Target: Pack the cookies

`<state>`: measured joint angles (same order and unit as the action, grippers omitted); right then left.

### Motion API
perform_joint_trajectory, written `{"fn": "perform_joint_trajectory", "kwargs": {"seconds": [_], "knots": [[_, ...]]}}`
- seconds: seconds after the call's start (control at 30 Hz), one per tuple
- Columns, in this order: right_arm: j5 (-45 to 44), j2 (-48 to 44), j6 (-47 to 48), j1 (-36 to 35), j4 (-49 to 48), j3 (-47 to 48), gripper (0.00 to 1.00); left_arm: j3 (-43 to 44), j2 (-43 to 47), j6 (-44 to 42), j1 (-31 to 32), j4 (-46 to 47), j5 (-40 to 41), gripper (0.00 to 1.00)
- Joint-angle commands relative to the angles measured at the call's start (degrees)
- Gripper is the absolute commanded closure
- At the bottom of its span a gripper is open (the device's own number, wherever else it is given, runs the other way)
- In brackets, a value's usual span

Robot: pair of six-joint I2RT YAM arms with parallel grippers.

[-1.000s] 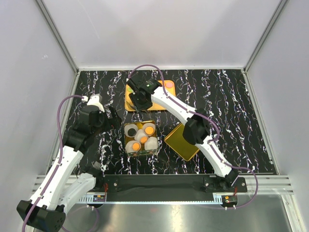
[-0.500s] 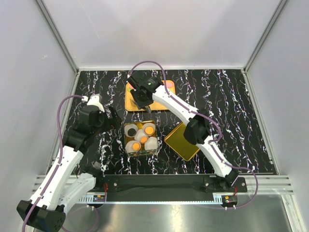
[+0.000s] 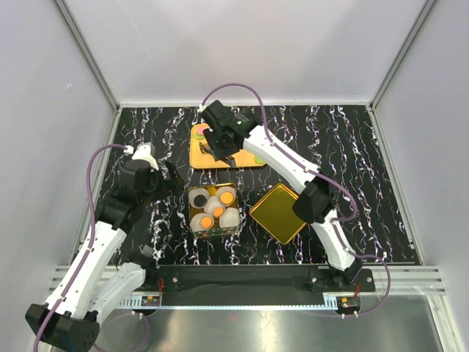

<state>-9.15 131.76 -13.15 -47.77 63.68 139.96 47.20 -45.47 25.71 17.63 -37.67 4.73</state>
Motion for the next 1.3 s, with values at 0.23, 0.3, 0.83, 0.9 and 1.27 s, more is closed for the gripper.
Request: {"fn": "perform_joint_trajectory", "kwargs": {"seconds": [0.23, 0.3, 0.83, 0.9, 1.27], "knots": [[3.26, -27.86, -2.76, -0.83, -5.94, -28.06, 0.62, 0.09, 0.56, -0.31, -0.40, 2.34, -0.95, 0.01], [3.52, -31.11, -3.29, -1.53, -6.55, -32.01, 0.61, 0.00, 0.39, -0.31, -0.40, 2.34, -1.04, 0.01], [3.70, -45.81, -11.90, -13.58, -6.46, -54.26, 0.60, -0.18, -0.23, -0.31, -0.49, 2.51, -1.39, 0.01], [3.61, -46.16, -12.43, -14.54, -6.55, -55.75, 0.61, 0.00, -0.41, -0.31, -0.49, 2.43, -1.39, 0.01], [4.23, -46.86, -13.75, -15.86, -8.13, -59.45, 0.60, 0.00, -0.84, -0.31, -0.58, 2.51, -1.48, 0.01]]}}
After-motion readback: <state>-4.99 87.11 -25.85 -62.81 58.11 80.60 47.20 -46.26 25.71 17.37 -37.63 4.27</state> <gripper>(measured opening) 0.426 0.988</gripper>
